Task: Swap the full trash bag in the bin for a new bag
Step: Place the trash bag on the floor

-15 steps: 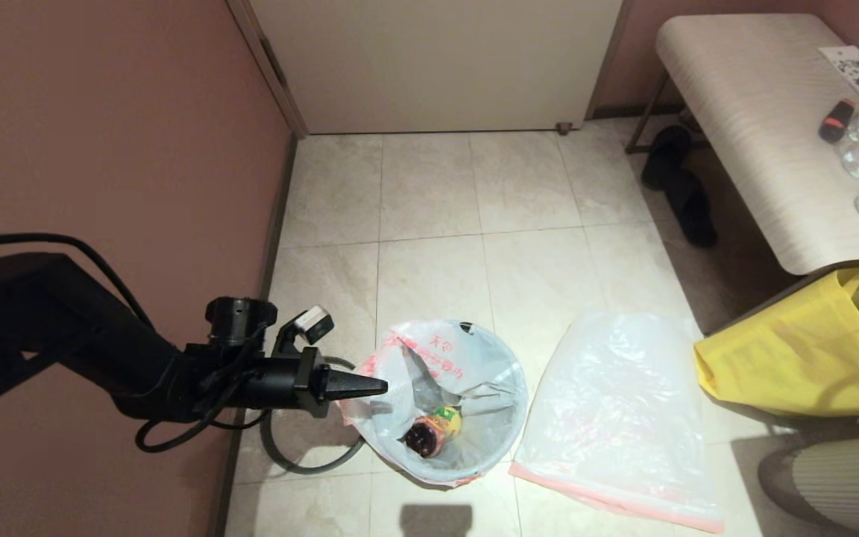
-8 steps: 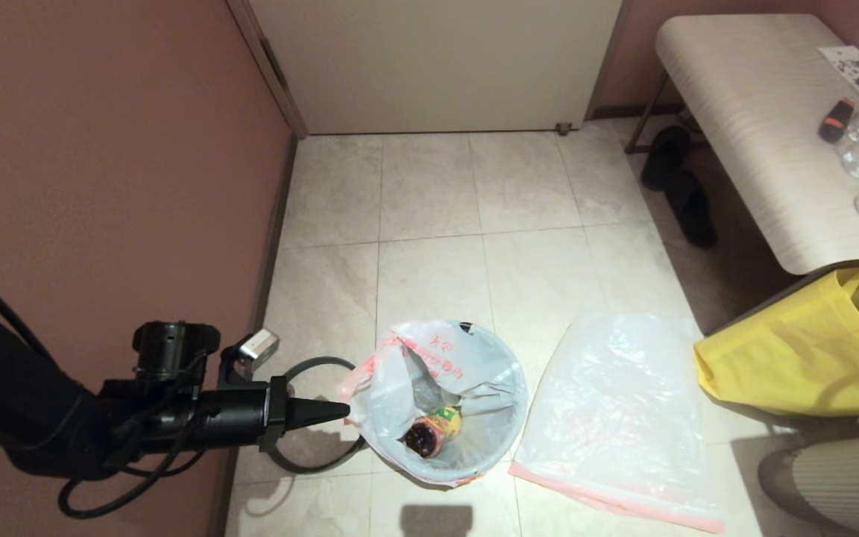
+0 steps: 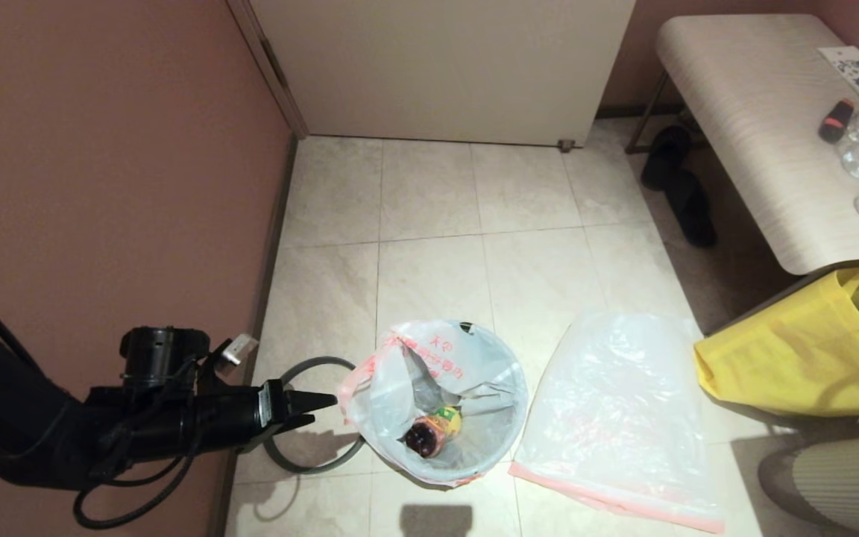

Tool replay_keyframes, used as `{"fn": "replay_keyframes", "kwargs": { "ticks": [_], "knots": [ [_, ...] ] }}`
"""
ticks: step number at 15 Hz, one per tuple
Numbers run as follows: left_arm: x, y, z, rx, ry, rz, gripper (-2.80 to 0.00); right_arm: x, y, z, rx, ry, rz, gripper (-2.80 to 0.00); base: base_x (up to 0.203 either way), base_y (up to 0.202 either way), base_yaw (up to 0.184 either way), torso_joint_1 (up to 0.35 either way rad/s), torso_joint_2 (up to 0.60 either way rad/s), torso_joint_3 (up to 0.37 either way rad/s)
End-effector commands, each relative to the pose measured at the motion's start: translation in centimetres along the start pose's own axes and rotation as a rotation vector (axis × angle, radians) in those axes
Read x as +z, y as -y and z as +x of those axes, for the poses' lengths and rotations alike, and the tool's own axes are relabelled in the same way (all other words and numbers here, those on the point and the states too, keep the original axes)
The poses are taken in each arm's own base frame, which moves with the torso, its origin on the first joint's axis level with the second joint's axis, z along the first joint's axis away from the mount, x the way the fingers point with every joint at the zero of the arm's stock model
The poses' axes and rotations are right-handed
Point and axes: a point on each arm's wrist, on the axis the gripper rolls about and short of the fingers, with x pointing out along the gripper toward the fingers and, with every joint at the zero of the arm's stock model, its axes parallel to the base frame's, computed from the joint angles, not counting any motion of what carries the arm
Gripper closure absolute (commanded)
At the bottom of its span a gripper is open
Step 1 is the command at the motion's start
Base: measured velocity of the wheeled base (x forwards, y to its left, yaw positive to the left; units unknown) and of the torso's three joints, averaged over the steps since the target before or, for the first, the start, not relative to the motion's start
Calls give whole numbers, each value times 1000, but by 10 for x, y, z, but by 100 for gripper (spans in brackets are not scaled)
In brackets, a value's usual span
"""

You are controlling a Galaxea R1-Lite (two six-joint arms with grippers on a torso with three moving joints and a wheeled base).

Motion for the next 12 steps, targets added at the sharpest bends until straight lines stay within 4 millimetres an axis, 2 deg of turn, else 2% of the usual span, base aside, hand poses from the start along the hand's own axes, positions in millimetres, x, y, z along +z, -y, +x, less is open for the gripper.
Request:
{"fn": "replay_keyframes", "kwargs": {
  "ticks": [1,5,9,12],
  "knots": [
    [0,-14,16,35,-19,-25,-280,0,0,0,0,-1,0,0,0,0,0,0,0,0],
    [9,-35,46,83,-15,0,-280,0,0,0,0,-1,0,0,0,0,0,0,0,0],
    [26,-37,79,91,3,48,-280,0,0,0,0,0,0,0,0,0,0,0,0,0],
    [30,-25,105,77,0,99,-280,0,0,0,0,-2,0,0,0,0,0,0,0,0]
  ]
}}
